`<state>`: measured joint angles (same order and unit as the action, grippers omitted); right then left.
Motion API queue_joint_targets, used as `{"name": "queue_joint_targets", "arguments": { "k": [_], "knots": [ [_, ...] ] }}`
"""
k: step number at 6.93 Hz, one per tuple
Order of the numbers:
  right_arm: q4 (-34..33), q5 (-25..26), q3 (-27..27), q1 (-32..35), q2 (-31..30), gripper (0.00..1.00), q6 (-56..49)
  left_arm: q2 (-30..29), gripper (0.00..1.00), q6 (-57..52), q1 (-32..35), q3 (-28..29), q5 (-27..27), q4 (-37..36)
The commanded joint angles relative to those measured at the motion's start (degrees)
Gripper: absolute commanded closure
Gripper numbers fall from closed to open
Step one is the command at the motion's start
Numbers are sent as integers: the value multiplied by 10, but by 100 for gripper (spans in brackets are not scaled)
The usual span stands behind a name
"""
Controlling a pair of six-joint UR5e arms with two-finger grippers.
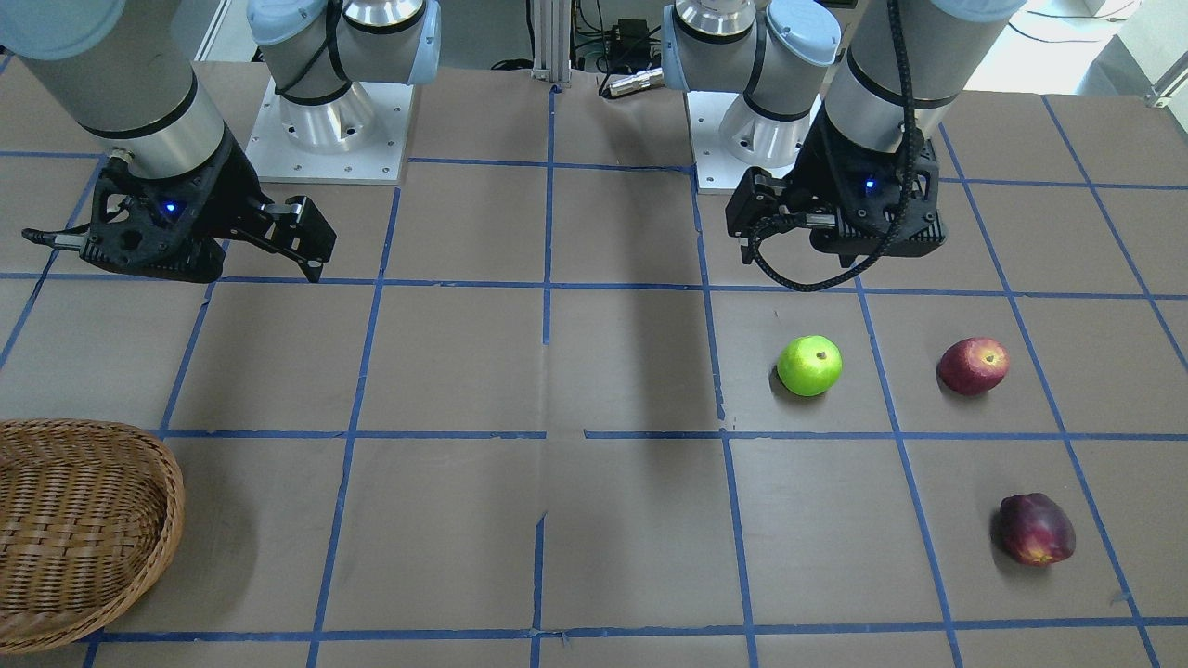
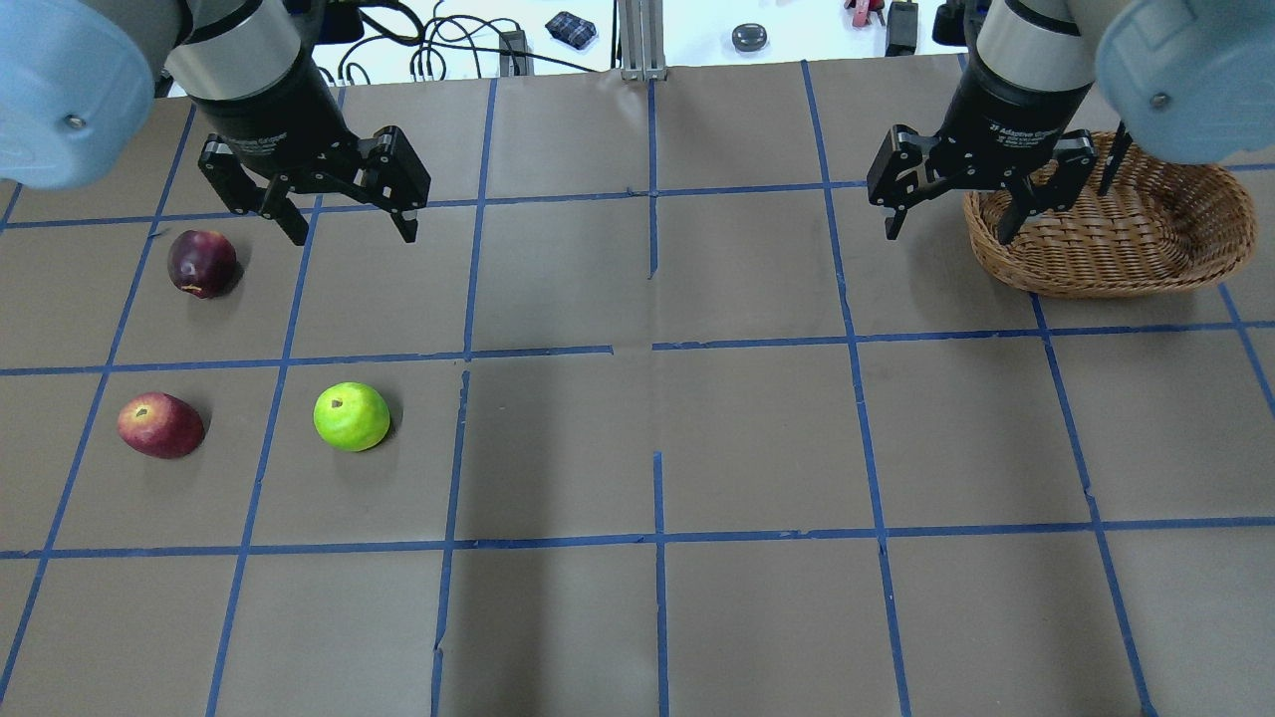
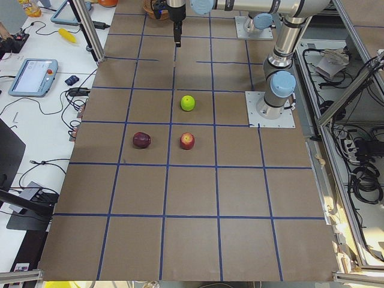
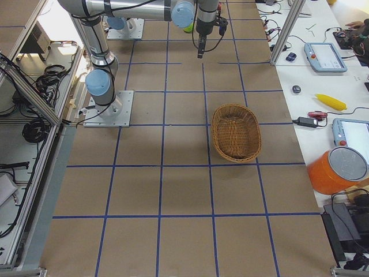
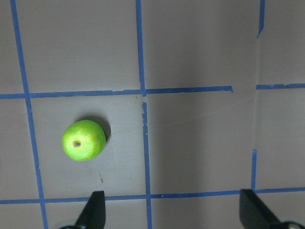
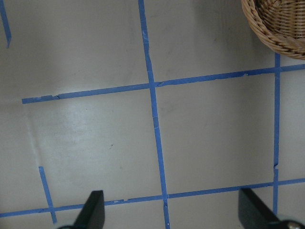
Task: Put all apples into basket
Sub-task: 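Reach the left gripper down and grasp the green apple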
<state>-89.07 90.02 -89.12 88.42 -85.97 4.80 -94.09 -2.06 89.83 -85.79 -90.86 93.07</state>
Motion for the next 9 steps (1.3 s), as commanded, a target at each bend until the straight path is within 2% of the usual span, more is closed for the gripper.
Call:
{"name": "queue_joint_targets", "arguments": {
  "k": [1,3,4,5,6,9],
  "knots": [
    [0,1,0,0,0,0,1,-9,0,-97,-62,-57,-10,-23],
    [0,1,0,-1,0,0,0,-8,0,-121,-87,-215,-11,-242],
    [0,1,0,-1,0,0,1,-20,0,-133,-91,-273,-11,-323],
    [0,1,0,-1,0,0,0,-33,0,-139,-102,-313,-19,-369],
    [0,1,0,-1,0,0,0,-38,0,-177,-120,-335,-24,-381],
    [1,1,0,-1,1,0,0,-71,0,-189,-131,-352,-21,-399]
  ]
}}
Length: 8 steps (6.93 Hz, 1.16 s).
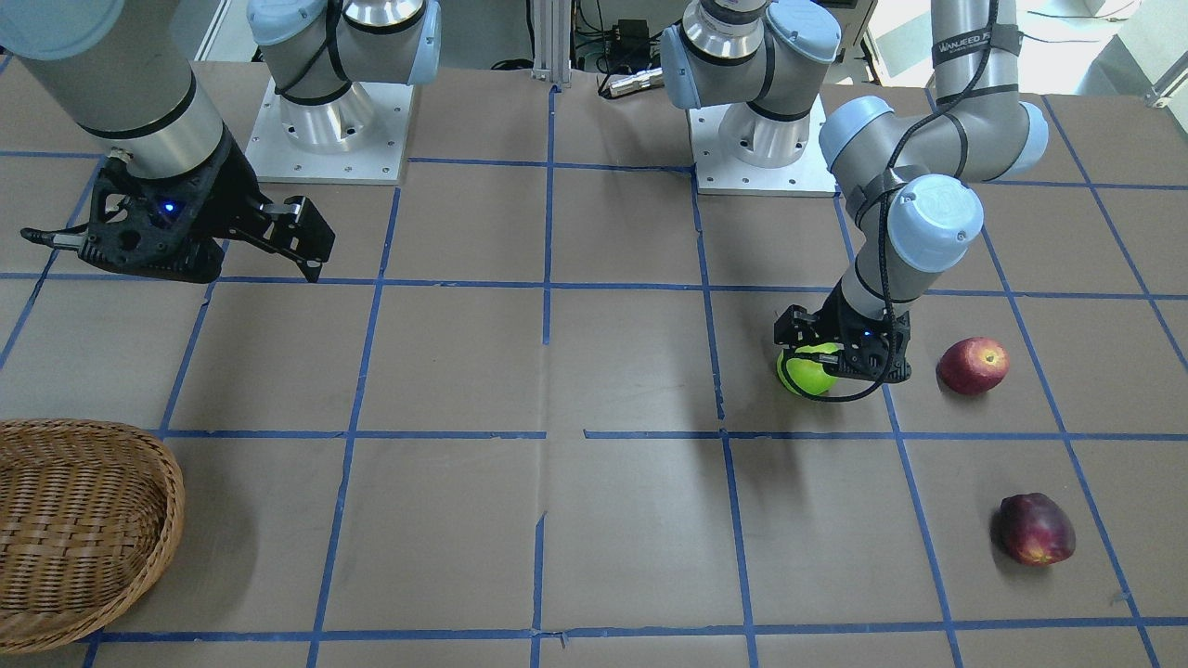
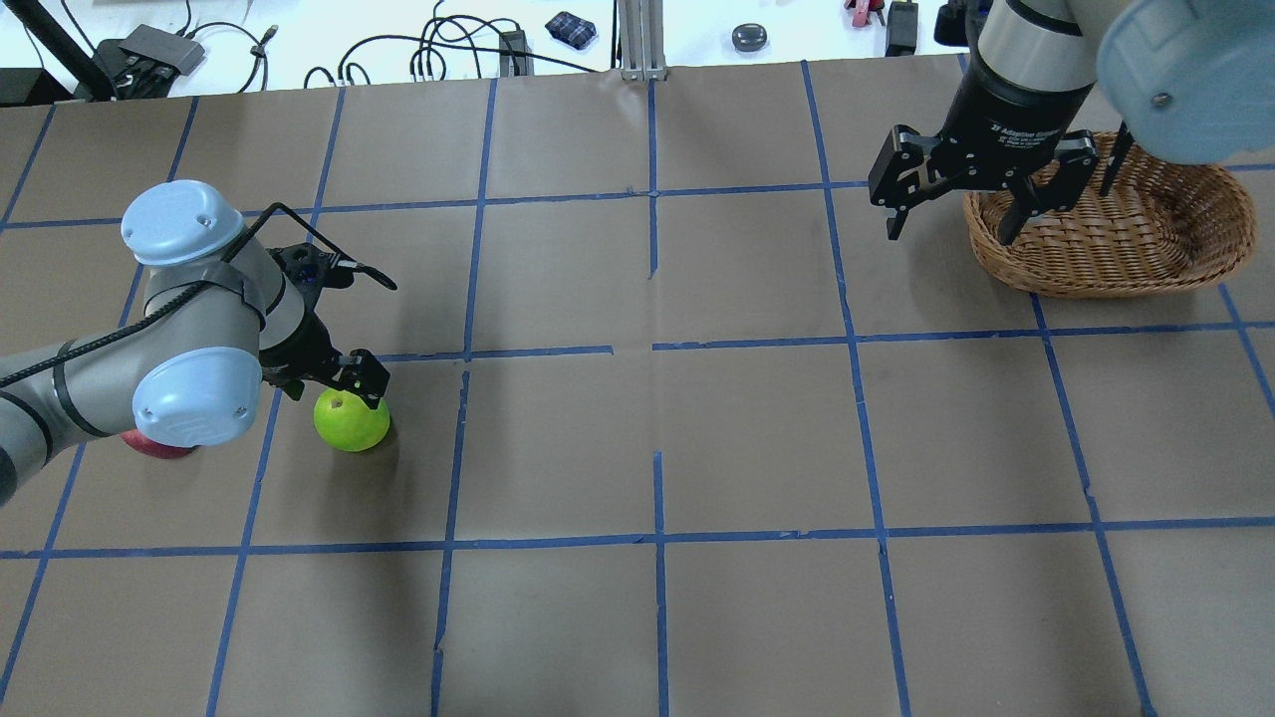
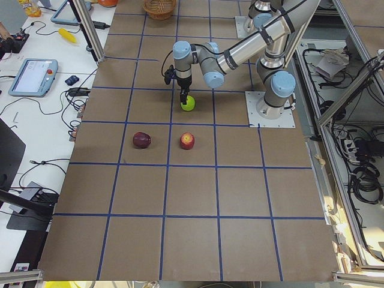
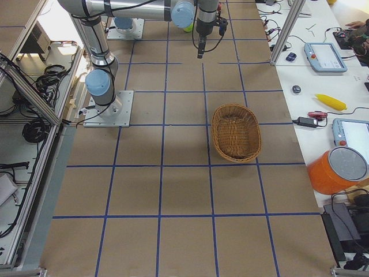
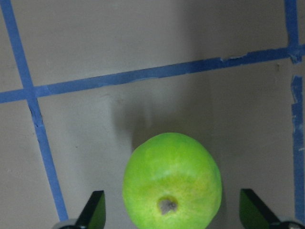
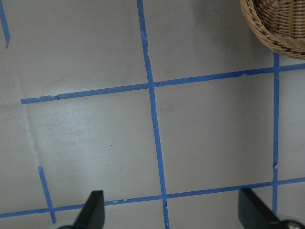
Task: Put all apples into basket
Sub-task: 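Carry the green apple with the left gripper to table center and release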
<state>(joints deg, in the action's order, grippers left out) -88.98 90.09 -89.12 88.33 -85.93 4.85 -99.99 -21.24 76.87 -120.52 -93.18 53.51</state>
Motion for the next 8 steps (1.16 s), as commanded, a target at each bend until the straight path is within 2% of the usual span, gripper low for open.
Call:
{"name": "queue_joint_targets", "arguments": {
  "k": [1,2,3,4,5,6,8],
  "knots": [
    [2,0,0,0,0,0,1,-25,0,0,-2,-6,0,-9],
    [1,0,0,0,1,0,0,-34,0,1,-2,-5,-1,-10],
    [5,1,0,0,1,0,1,-39,13,10,-1,-6,0,-14],
    [3,1,-1,0,1,0,-7,-39,45,18,-1,-1,0,-17],
    [0,2,-1,0,1,0,-3,-35,65,48,-1,8,6,-10],
    [1,1,-1,-8,1,0,-10,-34,66,142,26,41,12,12],
    [1,0,-3,-38,2,0,-11,-56,66,265,134,152,41,108]
  ]
}}
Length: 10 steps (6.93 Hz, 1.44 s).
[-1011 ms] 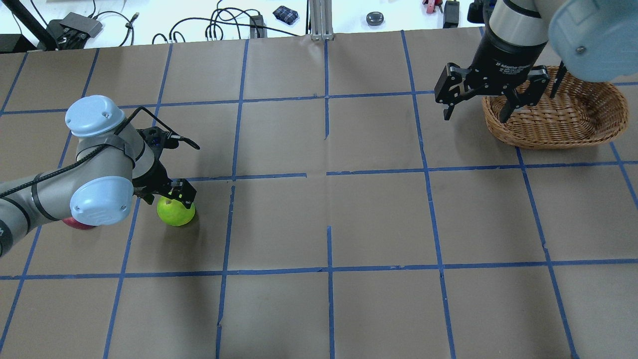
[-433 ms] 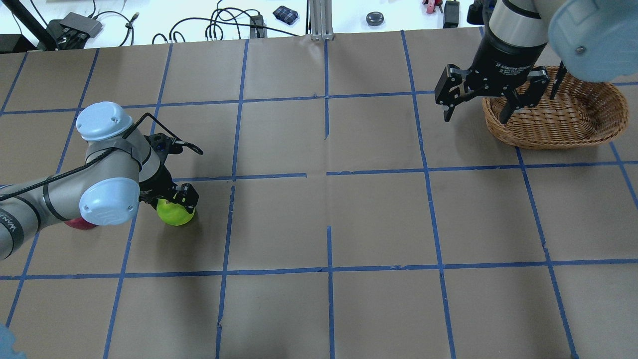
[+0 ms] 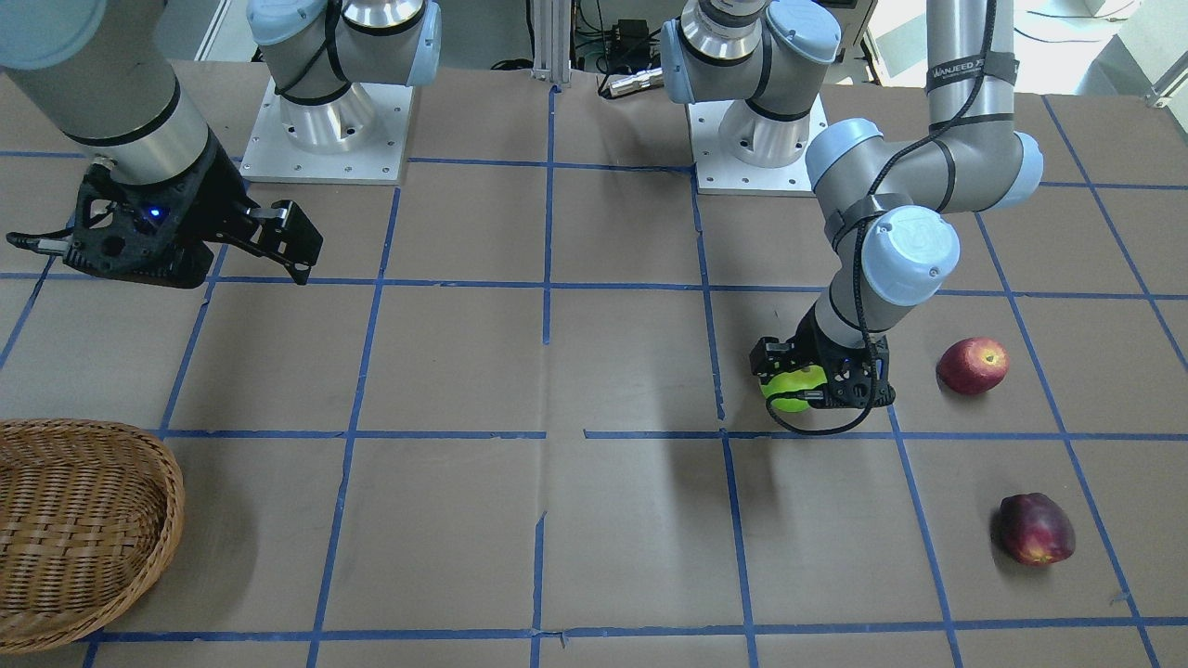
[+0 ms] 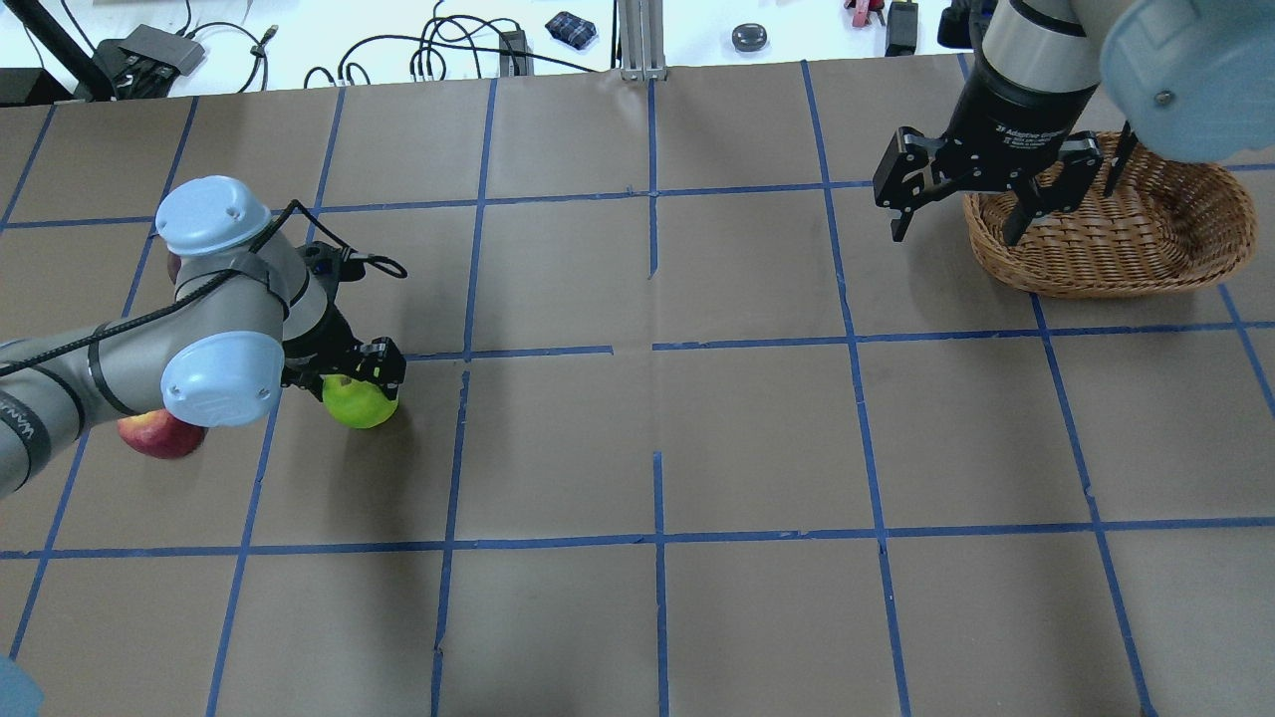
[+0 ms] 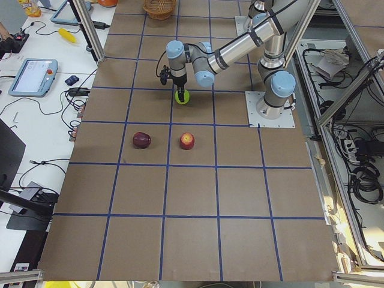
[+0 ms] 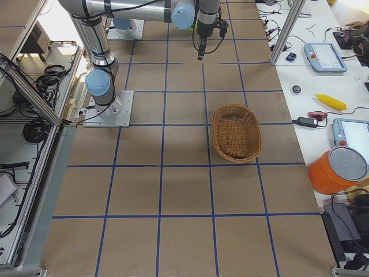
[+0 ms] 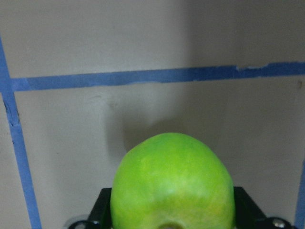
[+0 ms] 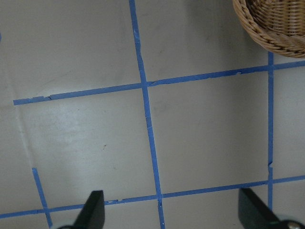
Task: Put all apples into basket
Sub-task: 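Carry the green apple with the left gripper to table center and release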
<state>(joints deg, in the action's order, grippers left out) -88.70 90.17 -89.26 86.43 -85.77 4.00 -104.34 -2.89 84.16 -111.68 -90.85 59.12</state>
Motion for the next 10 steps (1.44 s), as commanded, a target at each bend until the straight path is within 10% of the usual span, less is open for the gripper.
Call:
{"name": "queue_joint_targets", "arguments": {
  "k": [1,5,6,7,10],
  "knots": [
    [-7,-4,-1,-29,4,0,-2,-37,67,187,105,104,46,57],
    [-49,-1,-1,-34,26,0,8,-151,66,432,239,146,97,-70],
    [-50,-3,-1,-34,34,0,8,-150,19,433,242,140,96,-67],
    [-49,-4,-1,-34,52,0,7,-145,0,432,242,139,96,-64],
    [-47,-4,0,-29,64,0,10,-81,0,359,204,153,78,-14]
  ]
}}
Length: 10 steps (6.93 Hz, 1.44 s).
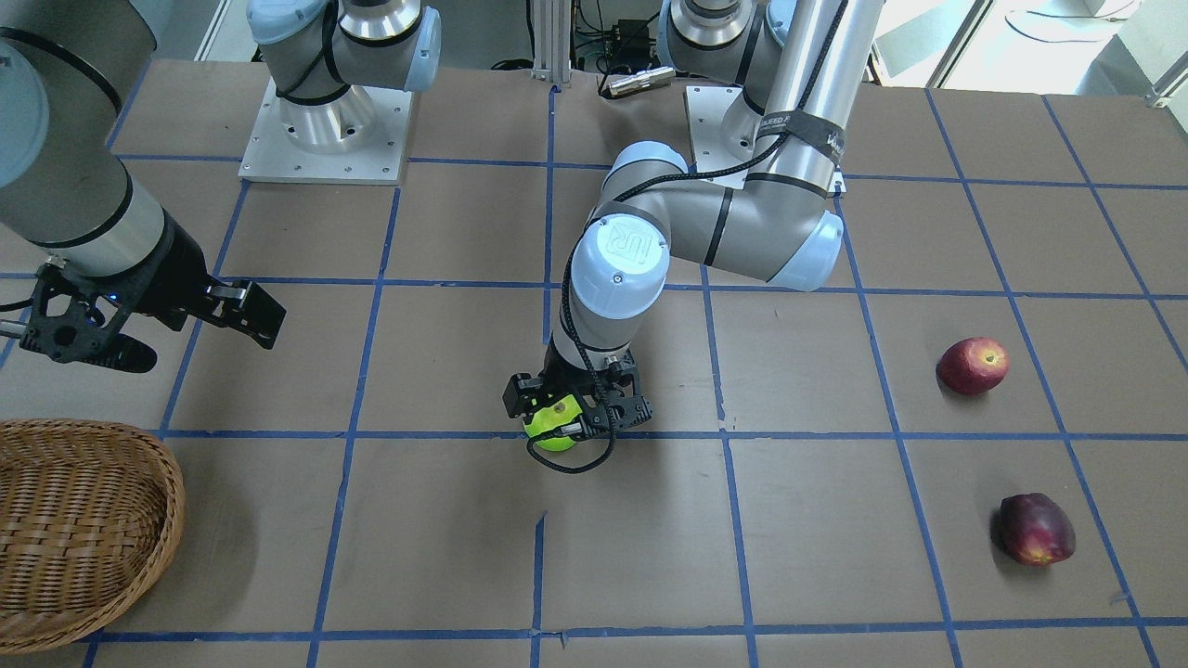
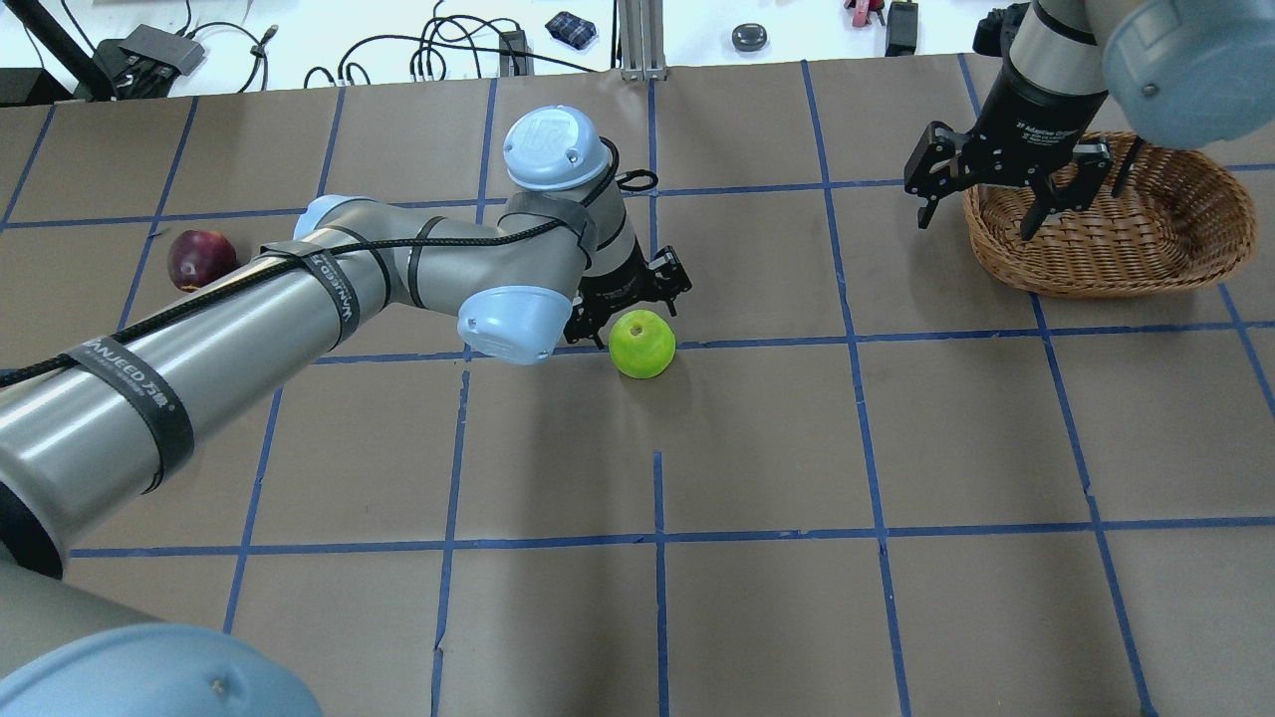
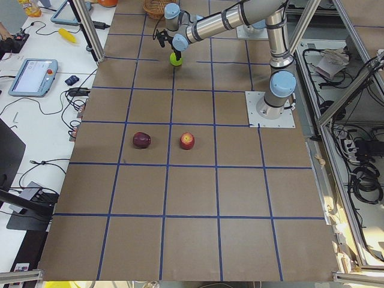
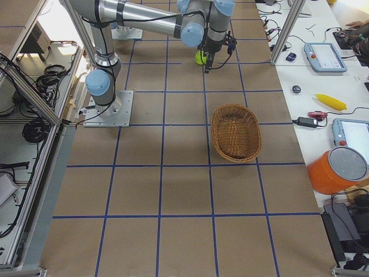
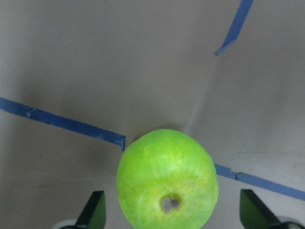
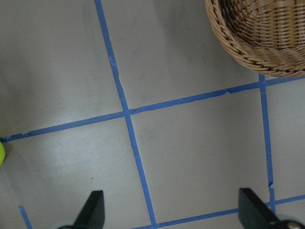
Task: Put all apples into basket
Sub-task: 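Carry the green apple with the left gripper to table center and release, then grasp the green apple with the right gripper while left grasps a red apple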
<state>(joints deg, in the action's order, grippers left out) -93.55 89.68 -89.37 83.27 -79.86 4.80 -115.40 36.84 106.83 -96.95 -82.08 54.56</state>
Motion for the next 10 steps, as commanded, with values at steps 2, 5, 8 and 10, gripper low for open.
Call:
{"name": "queue_joint_targets", "arguments": {
  "k": [2,5,8,10],
  "knots": [
    [2,-18,2,55,11,0,62,97,0,-291,-130,-1,-109,190],
    [-56,-21,8,196,82,0,202,145,0,-571,-291,-42,-177,202],
    [-155,-66,5,267,166,0,219,125,0,-792,-442,-68,-174,146],
    [-168,-71,9,269,186,0,210,100,0,-872,-492,-89,-171,92]
  ]
}}
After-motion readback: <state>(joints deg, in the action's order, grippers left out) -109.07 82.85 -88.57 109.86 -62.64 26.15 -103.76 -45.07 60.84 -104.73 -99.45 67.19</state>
